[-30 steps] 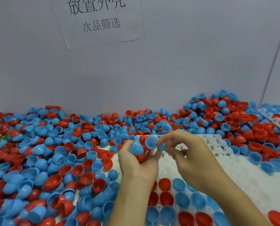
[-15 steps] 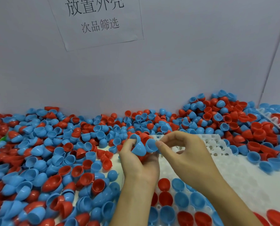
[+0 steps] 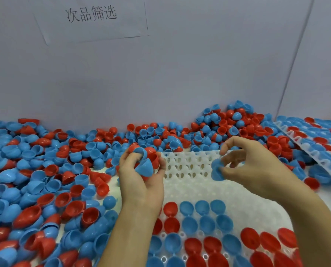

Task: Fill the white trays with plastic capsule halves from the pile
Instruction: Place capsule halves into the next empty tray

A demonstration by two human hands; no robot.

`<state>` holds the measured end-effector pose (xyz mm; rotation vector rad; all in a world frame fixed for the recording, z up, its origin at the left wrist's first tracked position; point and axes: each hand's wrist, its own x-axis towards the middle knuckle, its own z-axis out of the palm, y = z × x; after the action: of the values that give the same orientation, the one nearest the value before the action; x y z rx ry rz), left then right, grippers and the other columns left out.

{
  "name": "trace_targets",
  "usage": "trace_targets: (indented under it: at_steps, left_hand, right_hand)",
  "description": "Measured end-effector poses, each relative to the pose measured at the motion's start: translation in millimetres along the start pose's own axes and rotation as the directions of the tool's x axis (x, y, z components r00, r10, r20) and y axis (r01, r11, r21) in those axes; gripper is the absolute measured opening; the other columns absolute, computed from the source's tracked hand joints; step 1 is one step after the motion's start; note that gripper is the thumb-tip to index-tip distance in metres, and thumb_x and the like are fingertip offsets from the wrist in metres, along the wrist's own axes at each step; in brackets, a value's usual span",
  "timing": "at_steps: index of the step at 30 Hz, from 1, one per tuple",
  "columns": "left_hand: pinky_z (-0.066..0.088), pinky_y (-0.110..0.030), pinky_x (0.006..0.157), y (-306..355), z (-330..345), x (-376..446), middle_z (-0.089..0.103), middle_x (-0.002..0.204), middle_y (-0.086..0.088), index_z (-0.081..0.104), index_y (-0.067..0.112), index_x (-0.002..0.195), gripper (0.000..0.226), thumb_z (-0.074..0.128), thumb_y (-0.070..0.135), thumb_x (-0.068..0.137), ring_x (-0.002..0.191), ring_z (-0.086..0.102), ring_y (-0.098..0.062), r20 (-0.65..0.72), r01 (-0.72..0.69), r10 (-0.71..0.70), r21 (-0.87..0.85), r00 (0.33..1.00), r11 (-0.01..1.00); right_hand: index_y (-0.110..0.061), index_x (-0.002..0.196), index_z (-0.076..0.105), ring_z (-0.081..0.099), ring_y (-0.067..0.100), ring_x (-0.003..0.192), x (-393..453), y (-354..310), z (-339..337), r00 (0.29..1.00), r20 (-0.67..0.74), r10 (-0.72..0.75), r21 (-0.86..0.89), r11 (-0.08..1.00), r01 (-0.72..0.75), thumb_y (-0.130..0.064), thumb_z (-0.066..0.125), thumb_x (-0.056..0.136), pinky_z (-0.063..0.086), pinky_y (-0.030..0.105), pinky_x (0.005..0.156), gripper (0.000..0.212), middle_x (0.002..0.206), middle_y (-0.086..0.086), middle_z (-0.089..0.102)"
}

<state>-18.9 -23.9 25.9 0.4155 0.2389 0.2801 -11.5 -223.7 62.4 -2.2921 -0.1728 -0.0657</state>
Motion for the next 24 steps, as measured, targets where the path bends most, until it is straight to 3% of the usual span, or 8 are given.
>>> trace_targets:
  at_steps: [4, 9, 14, 24]
  left_hand:
    - [0.056, -0.032, 0.066, -3, 1, -2, 0.061, 0.103, -0.012, 0.058, 0.013, 0.107, 0.023, 0.055, 0.002, 0.087, 0.085, 0.059, -0.023, 0.006, 0.026, -0.026, 0.004, 1.000, 1.000]
    - [0.056, -0.031, 0.065, -4, 2, -5, 0.060, 0.105, -0.012, 0.059, 0.014, 0.111, 0.026, 0.055, 0.002, 0.087, 0.086, 0.059, -0.023, 0.012, 0.035, -0.035, 0.013, 0.999, 0.999]
    - [0.056, -0.031, 0.065, -2, 2, -6, 0.060, 0.109, -0.015, 0.059, 0.012, 0.112, 0.026, 0.056, 0.003, 0.087, 0.086, 0.060, -0.024, 0.001, 0.043, -0.043, 0.007, 0.999, 0.999]
    - [0.056, -0.031, 0.065, -1, 1, -5, 0.060, 0.108, -0.015, 0.059, 0.012, 0.110, 0.024, 0.056, 0.003, 0.088, 0.086, 0.060, -0.026, -0.029, 0.044, -0.044, 0.014, 0.999, 0.999]
  right_hand:
    - [-0.029, 0.078, 0.063, 0.066, 0.013, 0.072, -4, 12, -13, 0.984, 0.130, 0.119, -0.291, 0.954, -0.077, -0.007, 0.080, 0.075, 0.058, 0.027, 0.060, 0.028, 0.079, -0.014, 0.069]
    - [-0.025, 0.078, 0.063, 0.062, 0.009, 0.071, -6, 13, -2, 0.919, 0.283, 0.275, -0.481, 0.869, -0.113, -0.002, 0.076, 0.076, 0.046, 0.019, 0.053, 0.026, 0.085, -0.008, 0.067]
    - [-0.026, 0.079, 0.061, 0.059, 0.009, 0.077, -7, 8, 5, 0.874, 0.346, 0.340, -0.552, 0.827, -0.103, 0.002, 0.069, 0.078, 0.043, 0.016, 0.053, 0.029, 0.093, -0.008, 0.064]
    - [-0.026, 0.079, 0.060, 0.055, 0.008, 0.076, -9, 3, 7, 0.859, 0.362, 0.361, -0.575, 0.813, -0.099, 0.006, 0.065, 0.081, 0.041, 0.016, 0.053, 0.033, 0.092, -0.008, 0.061]
